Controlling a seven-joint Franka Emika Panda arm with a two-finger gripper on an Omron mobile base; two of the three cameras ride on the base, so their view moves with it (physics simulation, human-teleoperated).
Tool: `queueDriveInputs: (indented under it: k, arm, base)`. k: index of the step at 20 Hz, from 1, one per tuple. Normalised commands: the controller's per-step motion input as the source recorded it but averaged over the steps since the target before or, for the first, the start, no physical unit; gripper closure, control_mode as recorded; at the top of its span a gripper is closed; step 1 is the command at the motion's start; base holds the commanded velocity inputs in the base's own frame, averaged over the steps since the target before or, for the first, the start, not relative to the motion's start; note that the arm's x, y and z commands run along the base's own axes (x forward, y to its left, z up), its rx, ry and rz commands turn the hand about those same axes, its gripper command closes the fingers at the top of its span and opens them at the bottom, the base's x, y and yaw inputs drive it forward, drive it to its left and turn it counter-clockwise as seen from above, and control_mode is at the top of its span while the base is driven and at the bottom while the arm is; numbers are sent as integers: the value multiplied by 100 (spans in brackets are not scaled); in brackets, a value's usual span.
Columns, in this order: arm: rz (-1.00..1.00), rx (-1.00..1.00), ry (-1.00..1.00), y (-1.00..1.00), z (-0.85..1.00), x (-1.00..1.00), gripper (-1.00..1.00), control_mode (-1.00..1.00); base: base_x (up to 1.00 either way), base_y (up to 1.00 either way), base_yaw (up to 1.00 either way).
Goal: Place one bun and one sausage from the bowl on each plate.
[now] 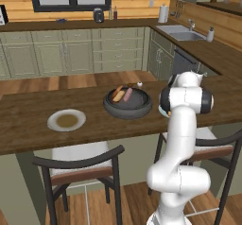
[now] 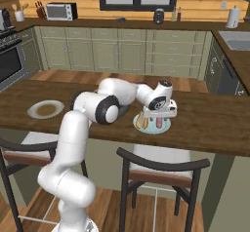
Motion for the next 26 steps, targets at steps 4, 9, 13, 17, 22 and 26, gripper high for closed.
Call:
queueDriveInputs:
  k: [4, 9, 13, 17, 22, 26]
  arm:
    - [0, 0, 0, 0, 46, 0, -100, -100]
    - [-5, 0, 0, 36, 38, -21, -100, -100]
    - [-7, 0, 0, 64, 39, -7, -100, -100]
    - [-6, 0, 0, 74, 35, 0, -100, -100]
    - [-8, 0, 0, 73, 19, 0, -100, -100]
    - [-10, 0, 0, 73, 7, 0, -100, -100]
  base:
    - [0, 0, 0]
    - [0, 0, 0]
    - [0, 0, 0]
    - [0, 0, 0]
    - [0, 0, 0]
    - [0, 0, 0]
